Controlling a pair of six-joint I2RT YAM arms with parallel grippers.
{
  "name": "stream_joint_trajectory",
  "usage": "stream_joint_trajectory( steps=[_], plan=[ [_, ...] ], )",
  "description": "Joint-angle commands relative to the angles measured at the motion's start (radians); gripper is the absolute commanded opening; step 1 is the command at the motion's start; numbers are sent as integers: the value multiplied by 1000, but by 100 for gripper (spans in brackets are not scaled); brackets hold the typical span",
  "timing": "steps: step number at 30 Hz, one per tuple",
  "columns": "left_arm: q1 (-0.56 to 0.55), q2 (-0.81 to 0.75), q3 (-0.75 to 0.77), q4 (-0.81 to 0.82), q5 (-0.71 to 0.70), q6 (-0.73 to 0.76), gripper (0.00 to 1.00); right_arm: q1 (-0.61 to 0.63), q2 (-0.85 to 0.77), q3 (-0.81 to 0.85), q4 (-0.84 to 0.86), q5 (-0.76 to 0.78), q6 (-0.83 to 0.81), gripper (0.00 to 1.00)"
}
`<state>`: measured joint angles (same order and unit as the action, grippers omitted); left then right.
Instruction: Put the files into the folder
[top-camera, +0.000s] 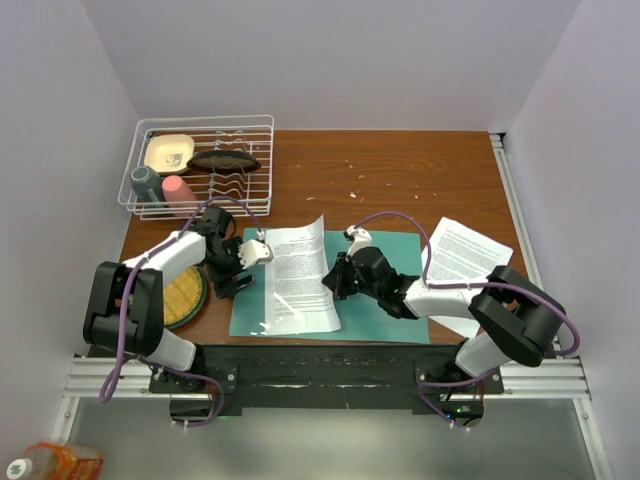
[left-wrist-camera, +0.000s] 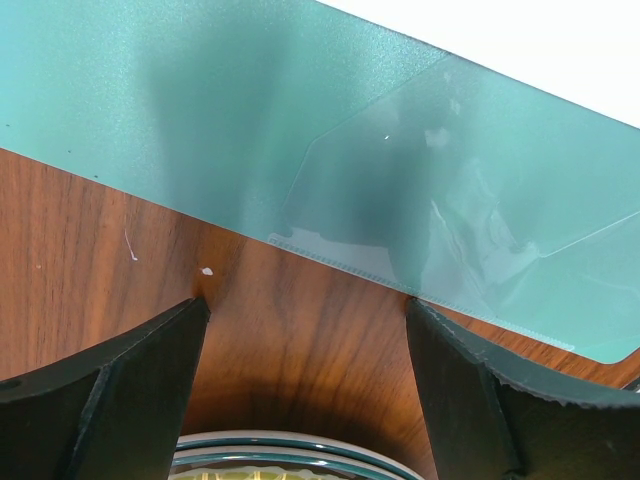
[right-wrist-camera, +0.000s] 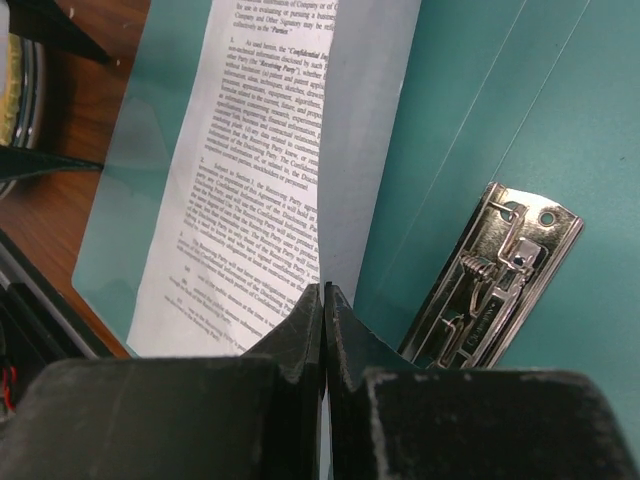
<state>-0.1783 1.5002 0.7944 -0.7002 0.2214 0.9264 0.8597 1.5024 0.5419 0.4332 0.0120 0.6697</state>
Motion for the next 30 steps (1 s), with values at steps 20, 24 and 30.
stream_joint_trajectory(
  steps=[20, 24, 30],
  plan=[
    [-1, 6, -58, 4, 39, -23, 84, 47, -56, 6, -18, 293, 163, 0],
    [-1, 8, -60, 5, 42, -24, 84, 58, -63, -11, -7, 286, 182, 0],
    [-1, 11, -61, 8, 44, -27, 83, 104, -74, -26, -17, 318, 235, 0]
  ],
)
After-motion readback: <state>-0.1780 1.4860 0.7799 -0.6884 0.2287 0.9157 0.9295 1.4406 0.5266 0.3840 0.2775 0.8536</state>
